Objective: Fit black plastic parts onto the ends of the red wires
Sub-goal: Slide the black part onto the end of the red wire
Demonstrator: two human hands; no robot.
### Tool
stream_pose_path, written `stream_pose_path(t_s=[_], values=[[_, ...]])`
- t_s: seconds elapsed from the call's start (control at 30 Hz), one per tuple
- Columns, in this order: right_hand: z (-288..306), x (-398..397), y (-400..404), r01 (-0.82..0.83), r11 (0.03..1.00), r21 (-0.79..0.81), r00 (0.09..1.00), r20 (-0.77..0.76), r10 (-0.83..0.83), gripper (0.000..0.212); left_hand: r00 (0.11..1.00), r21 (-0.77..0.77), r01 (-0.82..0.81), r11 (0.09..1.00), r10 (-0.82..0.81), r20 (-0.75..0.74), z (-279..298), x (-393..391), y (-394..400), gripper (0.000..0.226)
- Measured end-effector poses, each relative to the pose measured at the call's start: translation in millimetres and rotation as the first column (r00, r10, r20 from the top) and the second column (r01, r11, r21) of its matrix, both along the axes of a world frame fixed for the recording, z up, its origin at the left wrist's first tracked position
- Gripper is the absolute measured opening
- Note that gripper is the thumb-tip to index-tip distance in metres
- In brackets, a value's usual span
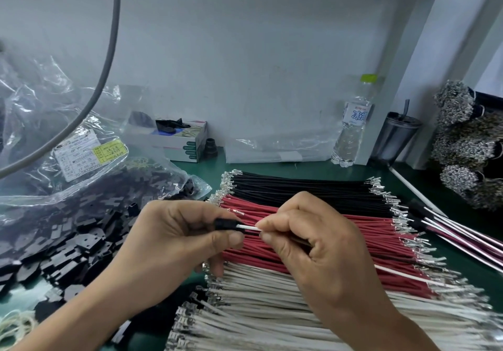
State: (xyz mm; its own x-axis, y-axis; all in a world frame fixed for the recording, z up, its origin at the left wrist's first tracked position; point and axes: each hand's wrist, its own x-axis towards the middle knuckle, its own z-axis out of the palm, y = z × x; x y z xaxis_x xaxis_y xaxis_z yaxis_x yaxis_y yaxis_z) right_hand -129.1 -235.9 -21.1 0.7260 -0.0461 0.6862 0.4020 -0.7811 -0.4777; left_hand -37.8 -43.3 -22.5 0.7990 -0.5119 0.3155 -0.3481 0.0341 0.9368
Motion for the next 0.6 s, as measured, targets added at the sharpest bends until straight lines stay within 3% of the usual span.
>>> stream_pose_path(t_s=[0.3, 0.47, 0.6], values=[[2.4, 0.5, 2.5, 0.014, 1.0, -0.007, 1.0, 0.013, -0.014, 0.012, 0.999, -0.006, 0.019, 1.0, -0.019, 0.027, 0.2, -2.4, -1.4, 0.015], [3.1, 3.0, 5.6, 0.026, 0.993, -0.116, 0.997, 0.072, -0.018, 0.013, 0.997, -0.006, 0.034, 0.999, -0.033, 0.075, -2.1, -4.8, -1.6, 0.009], [9.6, 5.2, -3.9, 0.106, 0.973, -0.206, 0.986, 0.147, -0.076, 0.015, 0.999, -0.106, 0.012, 0.994, -0.007, 0.045, 1.9, 0.8, -0.8, 0.018]])
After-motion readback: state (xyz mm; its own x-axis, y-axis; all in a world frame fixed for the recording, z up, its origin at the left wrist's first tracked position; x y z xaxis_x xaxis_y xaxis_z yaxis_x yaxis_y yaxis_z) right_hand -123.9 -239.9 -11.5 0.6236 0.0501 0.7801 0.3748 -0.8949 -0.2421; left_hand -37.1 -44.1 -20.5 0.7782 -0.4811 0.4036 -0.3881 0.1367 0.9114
